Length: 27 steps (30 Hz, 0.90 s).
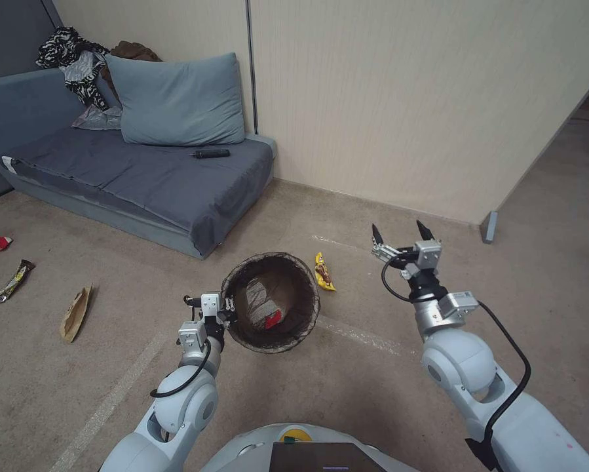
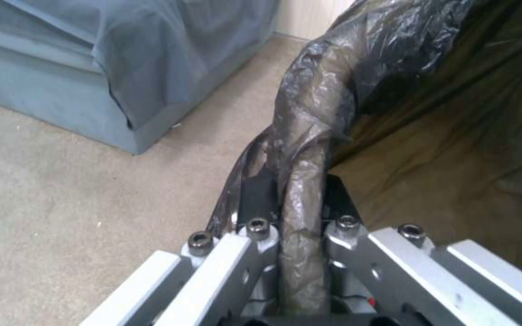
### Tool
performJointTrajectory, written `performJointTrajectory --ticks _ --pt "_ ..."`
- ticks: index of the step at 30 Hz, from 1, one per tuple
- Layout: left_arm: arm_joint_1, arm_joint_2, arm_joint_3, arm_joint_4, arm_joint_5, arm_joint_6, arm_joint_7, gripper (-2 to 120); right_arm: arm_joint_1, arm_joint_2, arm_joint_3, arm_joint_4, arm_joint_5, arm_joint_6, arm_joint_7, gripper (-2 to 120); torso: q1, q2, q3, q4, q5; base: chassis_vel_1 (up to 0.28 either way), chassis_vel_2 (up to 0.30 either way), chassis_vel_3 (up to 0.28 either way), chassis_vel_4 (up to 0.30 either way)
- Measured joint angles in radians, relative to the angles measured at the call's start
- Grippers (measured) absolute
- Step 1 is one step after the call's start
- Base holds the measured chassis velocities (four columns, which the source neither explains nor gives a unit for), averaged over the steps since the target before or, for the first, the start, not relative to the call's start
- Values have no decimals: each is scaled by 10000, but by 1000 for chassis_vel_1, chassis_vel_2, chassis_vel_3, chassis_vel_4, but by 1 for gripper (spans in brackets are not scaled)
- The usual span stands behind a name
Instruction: Pick up the trash bin, then pick up the garbage from the floor and place it into the trash bin.
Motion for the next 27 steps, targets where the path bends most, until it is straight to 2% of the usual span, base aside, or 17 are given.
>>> performJointTrajectory --ticks 12,27 --pt "98 19 -103 -51 14 -20 -6 3 -423 1249 -130 -1355 -1386 819 65 100 0 0 0 1 -2 0 0 0 0" --pt "77 18 -93 -105 -105 -22 -34 3 -361 1522 -272 -1451 -1504 827 128 100 0 0 0 0 -3 0 0 0 0"
